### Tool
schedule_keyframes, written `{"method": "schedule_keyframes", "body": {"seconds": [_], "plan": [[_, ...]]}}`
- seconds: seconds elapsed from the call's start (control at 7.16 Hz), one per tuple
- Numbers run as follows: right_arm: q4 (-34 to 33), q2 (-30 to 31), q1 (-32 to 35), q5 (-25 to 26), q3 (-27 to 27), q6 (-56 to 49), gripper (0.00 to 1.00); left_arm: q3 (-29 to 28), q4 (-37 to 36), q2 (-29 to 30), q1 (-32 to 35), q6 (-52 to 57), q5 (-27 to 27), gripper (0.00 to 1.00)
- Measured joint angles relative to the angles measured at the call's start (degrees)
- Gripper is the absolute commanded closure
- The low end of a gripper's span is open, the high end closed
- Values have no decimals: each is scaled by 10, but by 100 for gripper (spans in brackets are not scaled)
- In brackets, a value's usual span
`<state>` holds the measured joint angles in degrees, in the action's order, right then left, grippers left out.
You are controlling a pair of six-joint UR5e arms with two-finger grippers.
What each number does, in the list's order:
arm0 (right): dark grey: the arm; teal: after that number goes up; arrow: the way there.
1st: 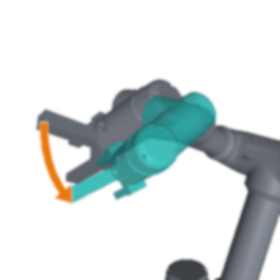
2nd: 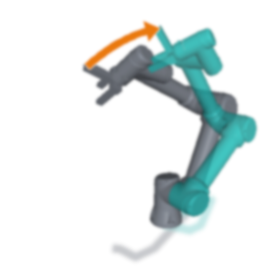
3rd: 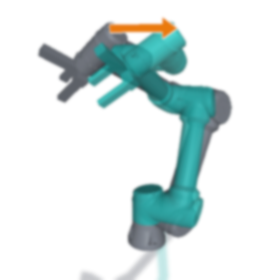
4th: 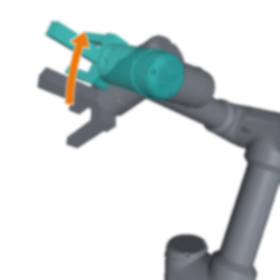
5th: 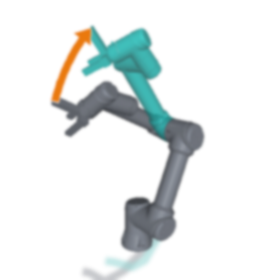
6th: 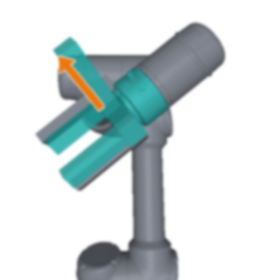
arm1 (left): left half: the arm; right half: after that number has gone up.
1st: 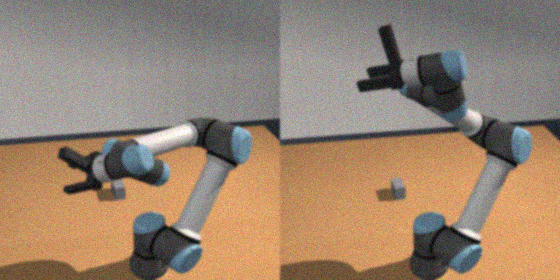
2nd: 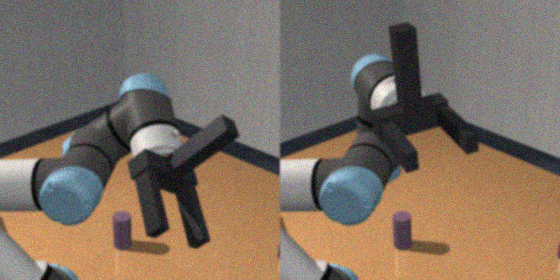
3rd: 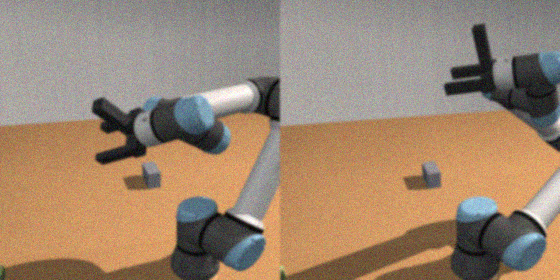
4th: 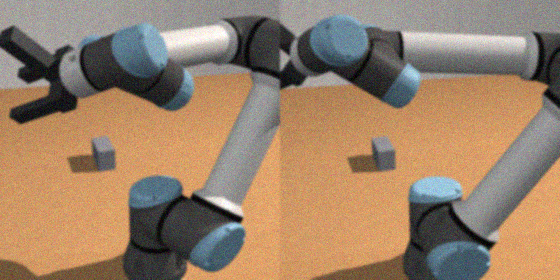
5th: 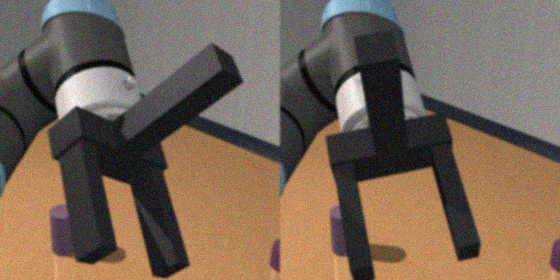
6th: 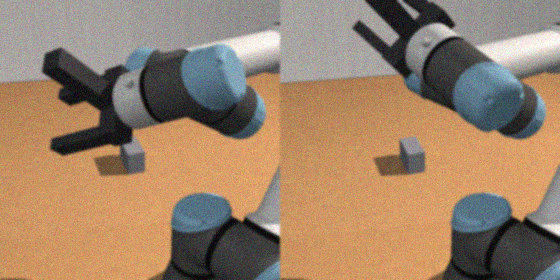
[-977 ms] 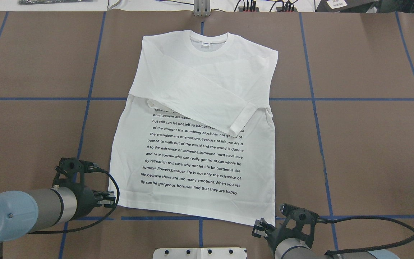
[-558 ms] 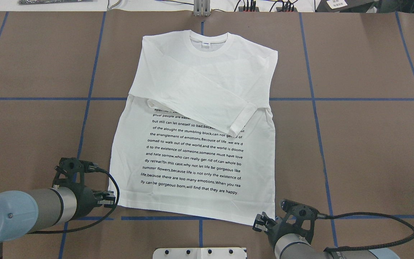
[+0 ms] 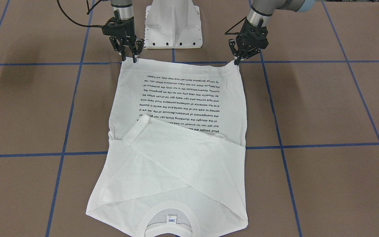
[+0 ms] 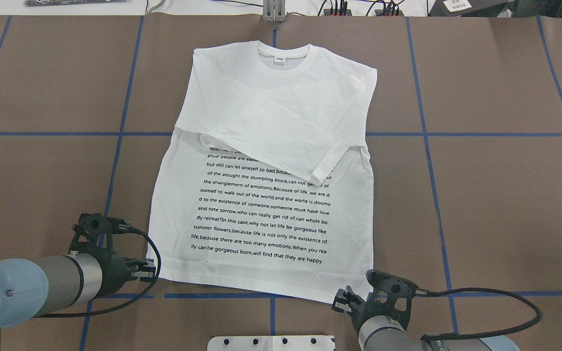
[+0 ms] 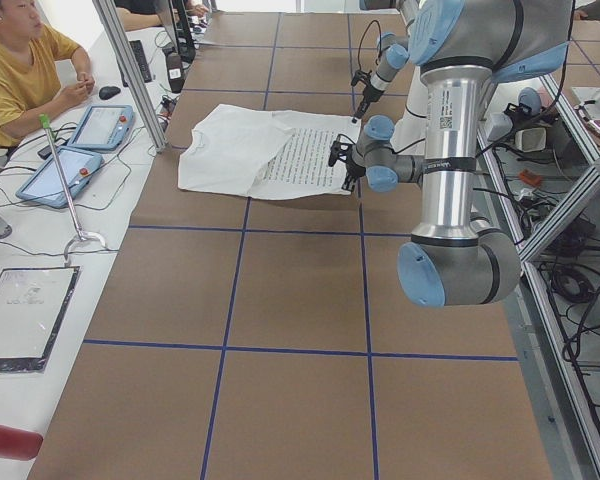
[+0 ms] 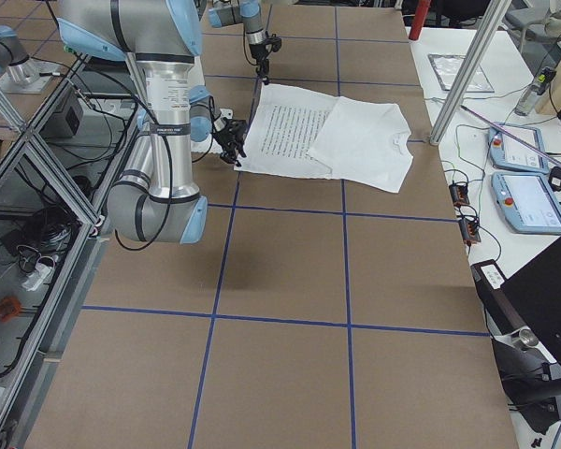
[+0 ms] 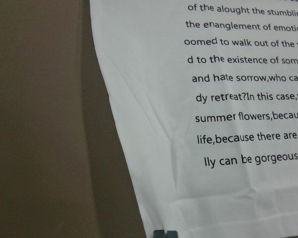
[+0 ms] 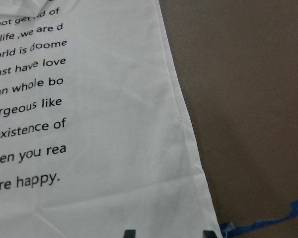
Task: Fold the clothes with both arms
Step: 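Position both grippers at the hem corners nearest the robot and grasp them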
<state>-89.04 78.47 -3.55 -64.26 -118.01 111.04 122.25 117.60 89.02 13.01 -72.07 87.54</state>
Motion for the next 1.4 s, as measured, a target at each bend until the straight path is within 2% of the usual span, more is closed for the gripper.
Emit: {"method": "schedule_keyframes", "body": {"seconds": [0.84,1.4], "plan": [[-41,1,4,-1,-4,-2,44,1,0,-2,0,0,-1,100],[-44,0,-8,2,1,6,54,2,0,-3,0,0,-1,100]]}}
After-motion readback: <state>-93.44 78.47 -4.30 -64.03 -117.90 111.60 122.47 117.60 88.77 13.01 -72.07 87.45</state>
